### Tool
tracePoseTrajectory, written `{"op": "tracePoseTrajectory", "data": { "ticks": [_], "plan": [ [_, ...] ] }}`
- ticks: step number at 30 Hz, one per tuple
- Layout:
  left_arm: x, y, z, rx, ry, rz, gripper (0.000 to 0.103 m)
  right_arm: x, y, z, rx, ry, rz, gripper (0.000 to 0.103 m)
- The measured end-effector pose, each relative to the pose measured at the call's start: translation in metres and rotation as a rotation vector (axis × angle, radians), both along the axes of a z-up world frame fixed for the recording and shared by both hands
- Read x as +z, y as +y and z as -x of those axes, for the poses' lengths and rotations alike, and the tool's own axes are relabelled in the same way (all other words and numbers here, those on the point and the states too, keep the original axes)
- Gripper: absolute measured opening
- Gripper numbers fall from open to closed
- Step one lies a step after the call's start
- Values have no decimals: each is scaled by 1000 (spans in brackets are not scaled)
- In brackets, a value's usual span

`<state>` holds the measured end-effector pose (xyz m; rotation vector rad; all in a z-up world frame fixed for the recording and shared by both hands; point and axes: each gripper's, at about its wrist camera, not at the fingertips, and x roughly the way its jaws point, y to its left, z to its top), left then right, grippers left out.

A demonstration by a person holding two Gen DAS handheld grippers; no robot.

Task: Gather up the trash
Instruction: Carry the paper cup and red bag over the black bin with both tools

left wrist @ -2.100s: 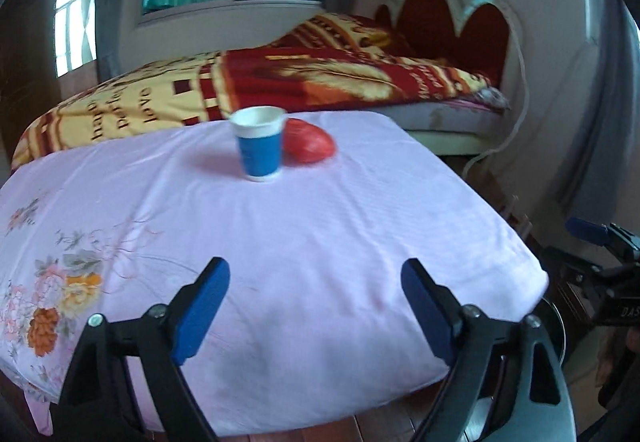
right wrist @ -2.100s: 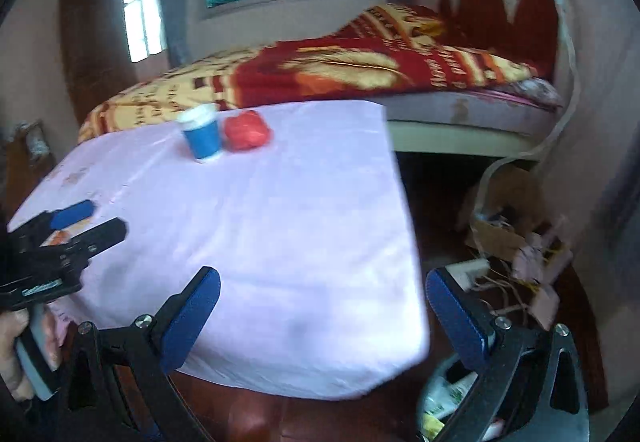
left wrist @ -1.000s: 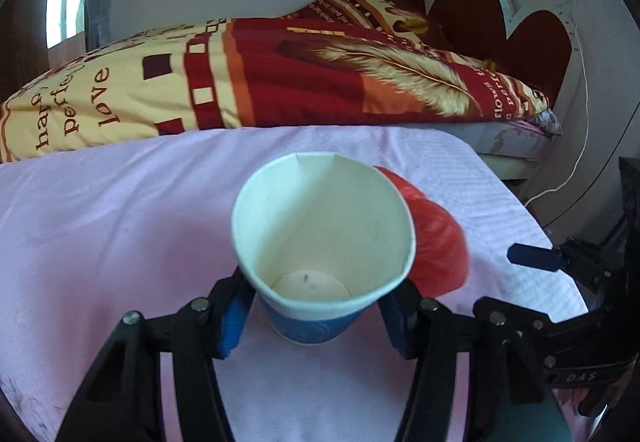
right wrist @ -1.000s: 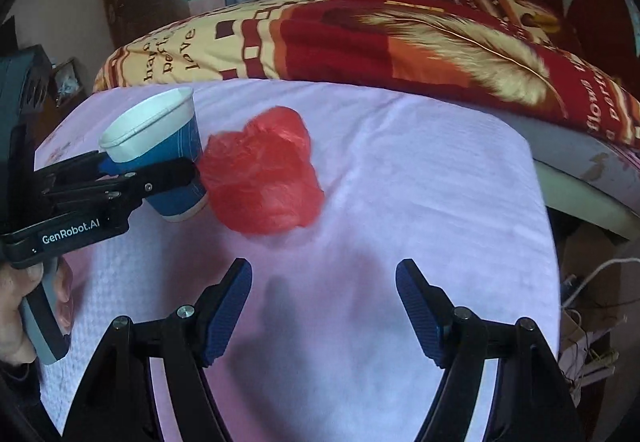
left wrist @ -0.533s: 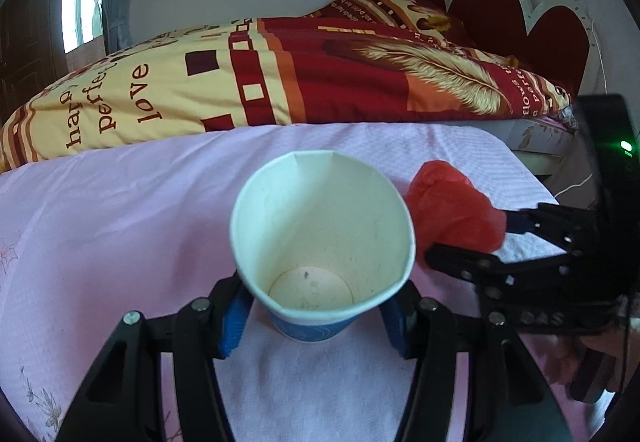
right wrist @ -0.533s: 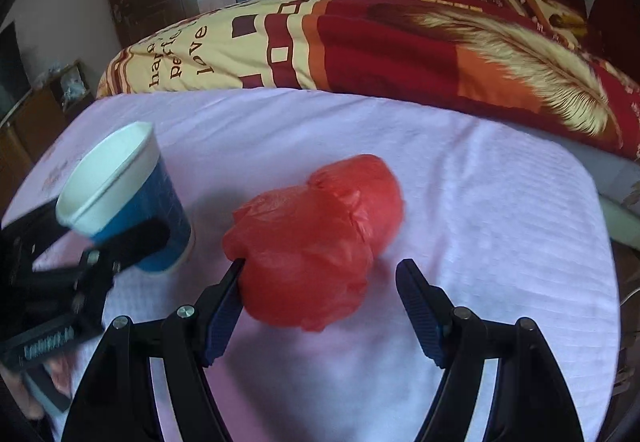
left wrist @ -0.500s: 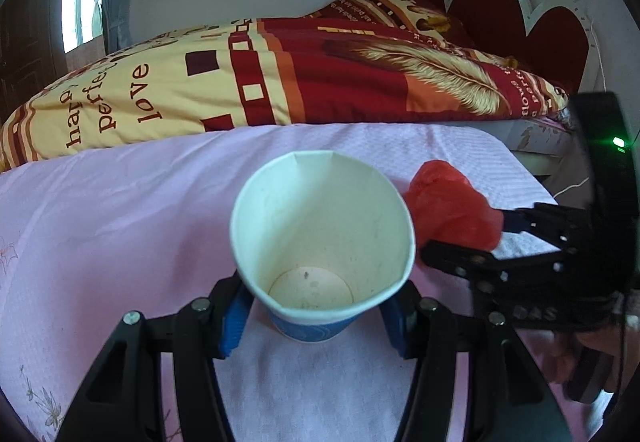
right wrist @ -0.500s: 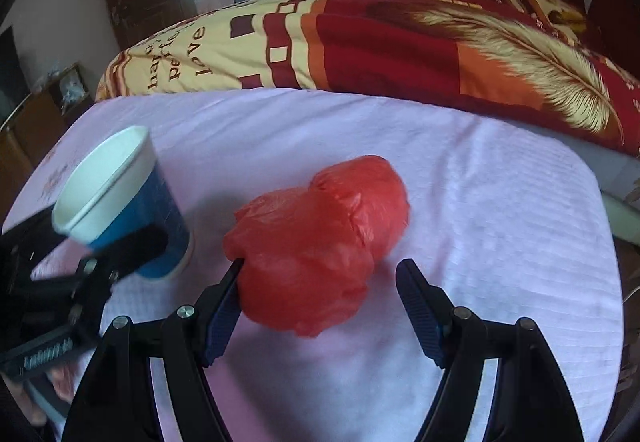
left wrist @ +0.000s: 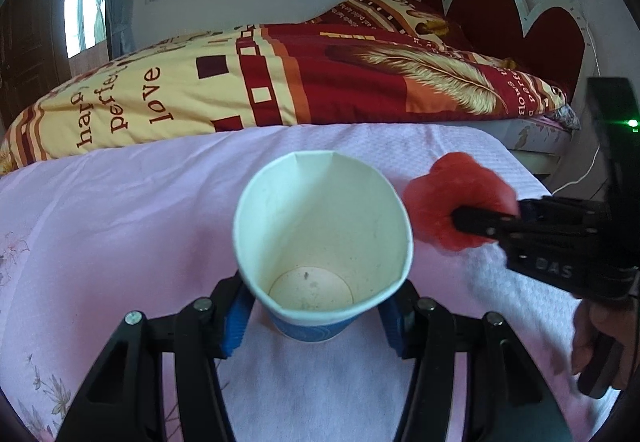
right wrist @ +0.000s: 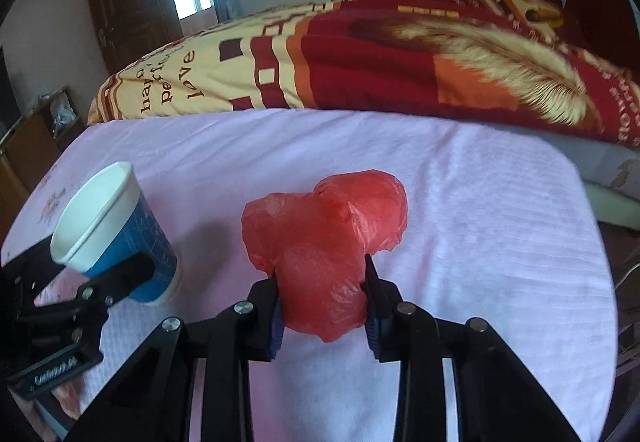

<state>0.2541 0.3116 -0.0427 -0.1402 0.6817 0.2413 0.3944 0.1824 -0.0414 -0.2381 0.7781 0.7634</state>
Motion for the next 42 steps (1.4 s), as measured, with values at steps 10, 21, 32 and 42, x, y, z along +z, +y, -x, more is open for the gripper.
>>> {"op": "tracePoseTrajectory", "data": {
  "ticks": [10, 21, 32, 42],
  "plan": [
    [8, -31, 29, -34, -14, -33, 56, 24, -44, 56, 3, -95, 14, 34],
    [23, -69, 68, -61, -41, -41, 56, 42, -93, 122, -1, -142, -1, 34],
    [39, -103, 103, -108, -77, -51, 56, 58, -154, 180, -50, -179, -18, 34],
    [46, -152, 126, -195, -96, -61, 56, 66, -219, 220, -112, -196, -32, 34]
  ]
}}
